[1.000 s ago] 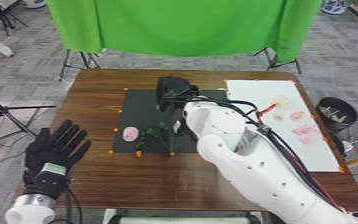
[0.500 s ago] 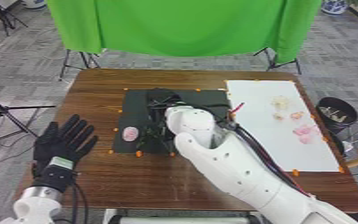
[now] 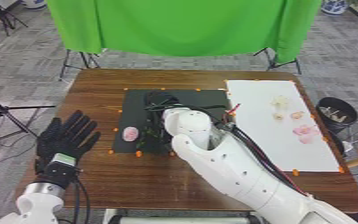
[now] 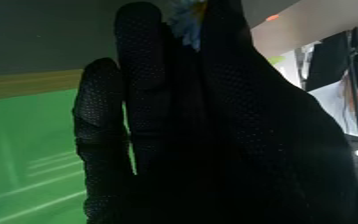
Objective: Arrange flowers
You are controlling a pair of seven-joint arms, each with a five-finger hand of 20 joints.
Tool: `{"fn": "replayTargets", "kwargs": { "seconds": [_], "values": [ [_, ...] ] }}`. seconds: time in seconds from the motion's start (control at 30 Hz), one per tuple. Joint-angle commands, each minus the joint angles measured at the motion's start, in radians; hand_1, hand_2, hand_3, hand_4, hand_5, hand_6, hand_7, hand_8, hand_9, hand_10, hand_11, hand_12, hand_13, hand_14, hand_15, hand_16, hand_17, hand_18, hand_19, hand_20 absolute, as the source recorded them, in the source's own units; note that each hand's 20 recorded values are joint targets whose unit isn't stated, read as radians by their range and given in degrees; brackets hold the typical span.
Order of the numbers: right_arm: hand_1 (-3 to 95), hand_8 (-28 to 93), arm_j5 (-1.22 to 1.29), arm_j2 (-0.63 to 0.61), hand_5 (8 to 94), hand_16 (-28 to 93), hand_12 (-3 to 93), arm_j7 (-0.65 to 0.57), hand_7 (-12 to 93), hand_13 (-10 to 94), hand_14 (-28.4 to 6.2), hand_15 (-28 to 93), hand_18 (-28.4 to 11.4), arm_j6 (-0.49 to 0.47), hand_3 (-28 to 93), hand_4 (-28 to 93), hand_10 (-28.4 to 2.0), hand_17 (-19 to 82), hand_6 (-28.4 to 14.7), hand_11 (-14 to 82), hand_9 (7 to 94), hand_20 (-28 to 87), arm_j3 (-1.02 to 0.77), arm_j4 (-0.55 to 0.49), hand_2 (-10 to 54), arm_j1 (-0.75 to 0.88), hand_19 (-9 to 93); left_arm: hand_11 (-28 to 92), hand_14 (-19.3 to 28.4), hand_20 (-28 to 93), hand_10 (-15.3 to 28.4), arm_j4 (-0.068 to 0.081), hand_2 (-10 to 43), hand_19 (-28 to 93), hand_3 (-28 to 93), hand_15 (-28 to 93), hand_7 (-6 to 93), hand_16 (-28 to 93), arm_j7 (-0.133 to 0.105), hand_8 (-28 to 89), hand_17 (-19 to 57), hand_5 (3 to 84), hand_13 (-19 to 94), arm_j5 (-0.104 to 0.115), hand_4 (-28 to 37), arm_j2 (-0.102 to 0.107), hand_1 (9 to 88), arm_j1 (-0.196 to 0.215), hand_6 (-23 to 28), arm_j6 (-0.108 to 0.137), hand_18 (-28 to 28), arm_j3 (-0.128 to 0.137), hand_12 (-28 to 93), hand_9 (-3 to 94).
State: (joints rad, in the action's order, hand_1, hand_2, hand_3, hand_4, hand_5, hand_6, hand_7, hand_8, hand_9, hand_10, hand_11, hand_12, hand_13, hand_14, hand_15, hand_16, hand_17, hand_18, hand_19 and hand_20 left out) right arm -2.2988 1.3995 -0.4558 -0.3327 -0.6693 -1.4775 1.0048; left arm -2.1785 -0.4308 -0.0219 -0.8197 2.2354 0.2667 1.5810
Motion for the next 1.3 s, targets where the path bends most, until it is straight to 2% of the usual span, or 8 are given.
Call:
{"fn": "replayTargets", "kwargs": {
  "seconds": [0.03,0.13,0.47,0.6,0.83,1.03,1.23,1.3],
  "values": [
    [57.3,-6,0.004,0.015,63.3,36,15.6,-0.009,20,70,-6.2,33,-21.3,-0.018,70,-28,-12.1,33,-0.6,13.6,68.6,32,-0.002,-0.012,-9.3,-0.018,79,20,16.4,7,16.0,0.003,12.2,40,72,37,15.5,-7,-0.002,-9,-7.6,41.4,24,0.001,-28.3,0.006,29.0,0.0,9.5,-0.013,15.8,-0.001,11,34.9],
    [57.6,-8,0.011,0.021,63.3,36,15.2,-0.011,20,70,-6.0,32,-21.3,-0.042,70,-28,-12.1,33,-0.5,13.7,68.0,32,-0.011,-0.012,-9.5,-0.017,79,20,16.4,7,16.0,0.008,12.2,40,72,37,15.5,-7,0.017,-9,-7.6,41.3,24,-0.006,-28.3,-0.003,29.0,-0.019,9.5,-0.009,15.8,-0.004,11,34.9],
    [57.4,-14,0.003,0.025,58.9,36,14.9,-0.015,19,69,-6.3,32,-21.2,-0.053,69,-28,-12.9,33,-1.6,12.9,62.8,31,-0.012,-0.01,-9.5,-0.009,79,20,16.4,7,15.9,0.004,11.6,40,73,37,15.5,-7,0.013,-9,-7.6,40.2,24,-0.009,-28.3,-0.004,28.8,-0.009,9.6,-0.002,15.7,0.001,11,34.5],
    [56.6,-14,0.002,0.028,57.7,35,14.6,-0.015,20,68,-6.6,33,-21.2,-0.076,70,-28,-13.3,33,-2.0,12.9,61.4,31,-0.018,-0.009,-9.5,-0.005,79,19,16.4,7,16.0,0.006,11.2,40,73,37,15.5,-7,0.004,-9,-7.6,39.3,24,0.0,-28.3,0.004,28.8,-0.01,9.6,-0.006,15.7,-0.003,11,33.8],
    [54.1,-14,0.008,0.029,60.6,33,12.8,-0.017,19,68,-7.4,34,-21.1,-0.101,72,-28,-14.1,33,-2.5,10.7,59.7,30,-0.027,-0.014,-9.5,0.007,79,19,16.4,7,16.0,0.005,11.1,40,73,37,15.8,-7,0.016,-9,-7.6,39.8,24,-0.003,-28.3,-0.006,28.8,-0.002,9.6,-0.004,15.7,0.005,12,33.9],
    [50.0,-14,0.021,0.027,60.9,28,9.7,-0.023,18,66,-9.5,36,-21.5,-0.103,76,-28,-16.8,33,-0.8,8.0,52.3,29,-0.035,-0.025,-9.5,0.02,79,19,16.4,8,16.1,0.005,11.2,40,73,37,15.7,-7,0.023,-9,-7.6,40.3,24,-0.004,-28.3,-0.01,28.6,0.001,9.6,-0.004,15.7,0.007,12,34.2],
    [47.7,-14,0.073,-0.01,57.1,23,9.4,-0.038,17,65,-10.9,39,-21.7,-0.082,78,-28,-17.6,33,-1.0,7.8,49.8,28,-0.075,-0.108,-9.5,0.043,79,20,16.4,8,16.1,0.008,11.3,40,73,37,15.7,-7,0.029,-9,-7.6,40.5,24,-0.005,-28.3,-0.02,28.6,0.008,9.7,-0.01,15.7,0.014,12,34.3],
    [46.5,-14,0.125,-0.042,56.5,21,9.4,-0.055,18,65,-11.4,40,-21.8,-0.027,79,-28,-18.0,33,-0.8,7.8,48.7,28,-0.1,-0.162,-9.5,0.067,79,20,16.4,8,16.0,0.01,11.3,40,73,37,15.7,-7,0.033,-9,-7.6,40.5,24,-0.01,-28.3,-0.027,28.6,0.008,9.6,-0.015,15.7,0.019,12,34.3]
  ]
}}
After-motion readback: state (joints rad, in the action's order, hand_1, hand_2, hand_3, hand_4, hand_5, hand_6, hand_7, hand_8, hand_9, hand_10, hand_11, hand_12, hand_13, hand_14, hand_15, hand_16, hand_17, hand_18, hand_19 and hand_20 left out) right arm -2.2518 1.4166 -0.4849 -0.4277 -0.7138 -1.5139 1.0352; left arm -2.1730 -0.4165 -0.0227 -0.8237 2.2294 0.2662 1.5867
